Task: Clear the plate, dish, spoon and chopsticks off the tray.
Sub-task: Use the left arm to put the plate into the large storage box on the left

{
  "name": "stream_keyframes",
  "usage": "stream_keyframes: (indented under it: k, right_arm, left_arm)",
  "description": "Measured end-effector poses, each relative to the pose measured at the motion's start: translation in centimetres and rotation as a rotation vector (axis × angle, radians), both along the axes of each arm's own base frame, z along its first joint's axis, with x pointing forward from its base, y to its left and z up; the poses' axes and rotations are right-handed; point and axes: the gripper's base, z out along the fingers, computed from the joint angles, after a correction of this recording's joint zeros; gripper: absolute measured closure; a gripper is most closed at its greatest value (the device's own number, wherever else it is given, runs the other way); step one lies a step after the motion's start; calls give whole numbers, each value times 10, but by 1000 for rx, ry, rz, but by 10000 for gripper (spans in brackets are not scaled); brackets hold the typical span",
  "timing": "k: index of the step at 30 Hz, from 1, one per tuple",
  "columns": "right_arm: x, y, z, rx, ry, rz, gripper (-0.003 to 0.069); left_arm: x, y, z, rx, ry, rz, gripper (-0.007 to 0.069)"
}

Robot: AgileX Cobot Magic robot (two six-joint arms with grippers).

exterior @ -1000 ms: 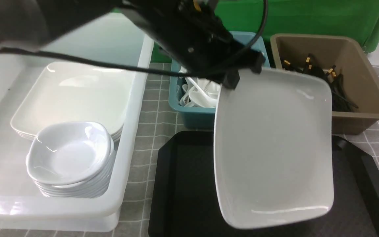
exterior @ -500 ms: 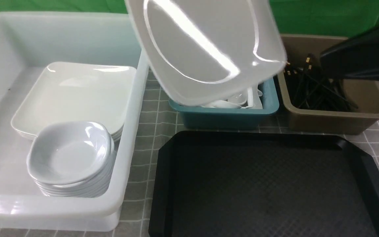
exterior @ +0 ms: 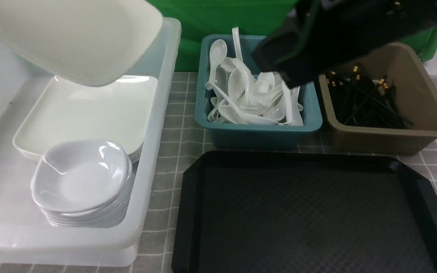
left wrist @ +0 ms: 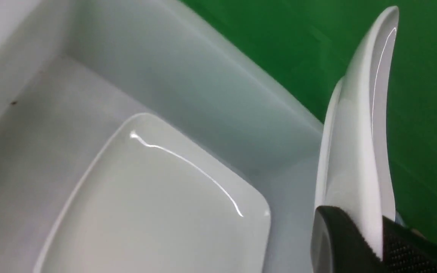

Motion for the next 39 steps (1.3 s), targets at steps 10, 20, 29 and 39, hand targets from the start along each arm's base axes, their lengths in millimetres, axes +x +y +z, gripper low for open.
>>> stream_keyframes:
  k: [10,20,29,39]
  right_arm:
    - [29,47,-10,43,-25,28,632]
    - [23,57,-13,58,11,45,632]
    - [21,56,-15,50,51,31,631]
    - [21,56,-16,55,67,19,629]
  left_arm:
    - [9,12,-78,-44,45,200,594]
    - [33,-10,-121,-35,152,96,594]
    - [30,-7,-130,108,217,34,505]
    - [20,1,-138,226,356,53,207]
